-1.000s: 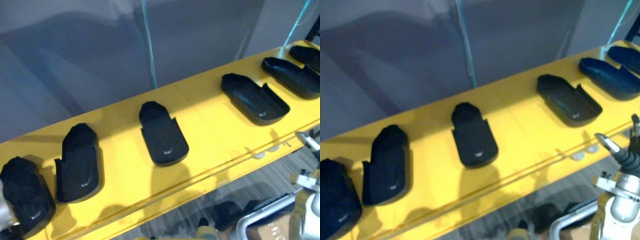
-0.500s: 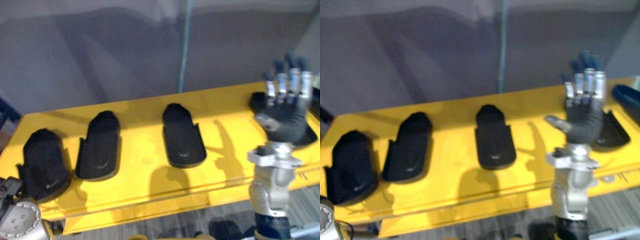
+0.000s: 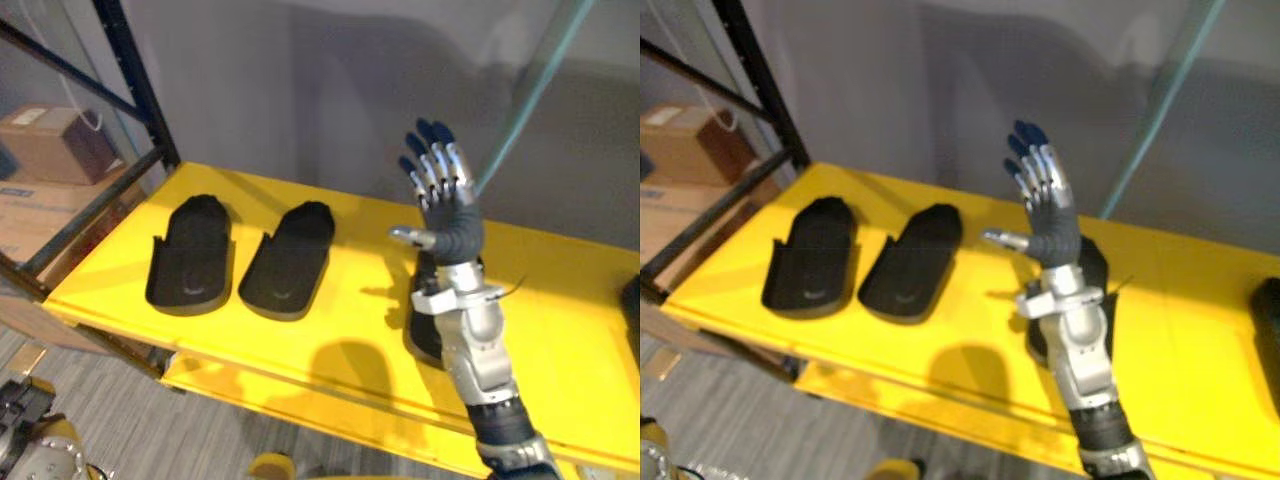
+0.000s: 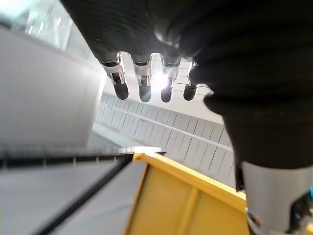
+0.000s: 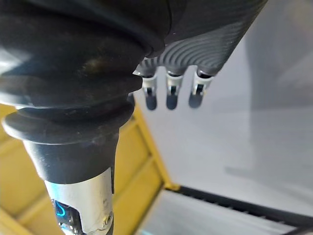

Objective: Walk over and take plastic housings, then place them on the shelf

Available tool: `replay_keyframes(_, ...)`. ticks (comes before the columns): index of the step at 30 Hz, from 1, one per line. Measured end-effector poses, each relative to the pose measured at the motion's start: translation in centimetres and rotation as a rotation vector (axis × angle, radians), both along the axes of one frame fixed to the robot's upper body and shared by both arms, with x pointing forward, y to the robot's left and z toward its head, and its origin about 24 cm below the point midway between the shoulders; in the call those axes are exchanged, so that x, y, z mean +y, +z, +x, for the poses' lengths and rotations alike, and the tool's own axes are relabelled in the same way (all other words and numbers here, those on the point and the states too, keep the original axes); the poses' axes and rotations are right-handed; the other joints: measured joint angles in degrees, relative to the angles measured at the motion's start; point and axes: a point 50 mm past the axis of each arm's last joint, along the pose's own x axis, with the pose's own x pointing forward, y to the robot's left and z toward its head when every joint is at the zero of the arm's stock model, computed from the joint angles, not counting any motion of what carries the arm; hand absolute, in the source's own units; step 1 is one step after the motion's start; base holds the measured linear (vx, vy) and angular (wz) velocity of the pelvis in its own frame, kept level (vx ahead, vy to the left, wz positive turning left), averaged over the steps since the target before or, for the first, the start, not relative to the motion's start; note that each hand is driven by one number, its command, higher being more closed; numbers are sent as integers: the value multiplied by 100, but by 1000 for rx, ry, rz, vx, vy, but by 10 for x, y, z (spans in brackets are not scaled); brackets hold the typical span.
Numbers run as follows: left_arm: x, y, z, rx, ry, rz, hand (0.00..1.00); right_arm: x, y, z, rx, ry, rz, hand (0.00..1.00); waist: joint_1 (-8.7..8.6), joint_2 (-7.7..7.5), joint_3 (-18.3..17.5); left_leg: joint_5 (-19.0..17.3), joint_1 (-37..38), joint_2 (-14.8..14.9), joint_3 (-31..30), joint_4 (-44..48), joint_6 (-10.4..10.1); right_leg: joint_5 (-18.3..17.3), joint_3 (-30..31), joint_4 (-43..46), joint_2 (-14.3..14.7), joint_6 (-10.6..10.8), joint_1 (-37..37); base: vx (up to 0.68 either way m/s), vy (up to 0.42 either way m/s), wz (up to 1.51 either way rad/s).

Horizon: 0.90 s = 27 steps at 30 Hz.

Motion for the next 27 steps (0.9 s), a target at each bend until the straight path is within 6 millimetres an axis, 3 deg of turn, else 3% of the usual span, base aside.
replay_keyframes(1, -2, 2, 2, -10, -20, 15, 0, -2, -2, -1, 6, -11, -8, 0, -20, -98, -54, -9, 6, -11, 52, 2, 15, 8, 55, 51, -13, 3, -42, 40, 65, -23)
replay_keyframes(3, -9, 5, 12, -25, -79, 35, 0, -7, -6, -3, 21, -35, -13, 0, -105, -125, -47, -18, 22, 13, 112, -6, 32, 9, 255, 576, -98, 3, -337, 27, 62, -15)
replay_keyframes(6, -14, 12, 21, -56, -134, 50, 0, -16, -8, -5, 17, -67, -10, 0, -297, -54, 88, 27, 187, 26, 92, -7, 77, 33, 884, 1556, -192, -36, -725, 26, 86, 4)
replay_keyframes(7, -16, 15, 25, -62, -165, 58, 0, -20, -8, -6, 14, -83, -8, 0, -373, 55, 173, 44, 311, 106, 29, -12, 106, 61, 1176, 1903, -176, -158, -853, 75, 22, 11)
replay_keyframes(8, -18, 17, 33, -79, -201, 48, 0, -24, -7, -8, -6, -98, -12, 0, -481, 123, 201, 45, 293, 234, -56, 2, 112, -349, 1443, 1925, 11, -471, -1002, 44, -26, 18)
replay_keyframes(10, -18, 17, 46, -98, -253, -7, 0, -26, 1, -11, -54, -104, -20, 0, -517, 163, 226, 43, 105, 368, -154, 90, 90, -421, 1704, 1364, 334, -450, -1103, -20, -76, 31)
replay_keyframes(12, -19, 17, 58, -86, -284, -36, 0, -24, 9, -16, -105, -108, -30, 0, -658, -15, 303, -35, -129, 232, -340, 242, -27, -34, 1928, 864, 458, -334, -1014, -65, -176, 50)
replay_keyframes(13, -21, 17, 61, -67, -299, -33, 0, -23, 12, -18, -122, -114, -51, 0, -659, -156, 335, -142, -171, 135, -359, 322, -108, -338, 1854, 663, 353, 40, -857, -32, -223, 27)
replay_keyframes(17, -27, 8, 60, 56, -340, -12, 0, -39, 10, -21, -112, -187, -77, 0, -660, 208, 452, -157, -212, 499, -314, 382, -277, -188, 1606, 364, 669, -52, -649, 56, -164, 16)
replay_keyframes(20, -33, 3, 65, 193, -437, 16, 0, -52, 8, -24, -101, -238, -96, 0, -663, 249, 420, -125, -173, 555, -89, 337, -321, -185, 1569, 330, 691, -54, -598, 124, -32, 7)
replay_keyframes(27, -32, -22, 77, 418, -668, -97, 0, -54, -1, -29, -60, -265, -101, 0, -668, 188, 387, -105, 199, 436, 164, 154, -291, -179, 1648, 278, 532, -46, -388, 45, 36, -6)
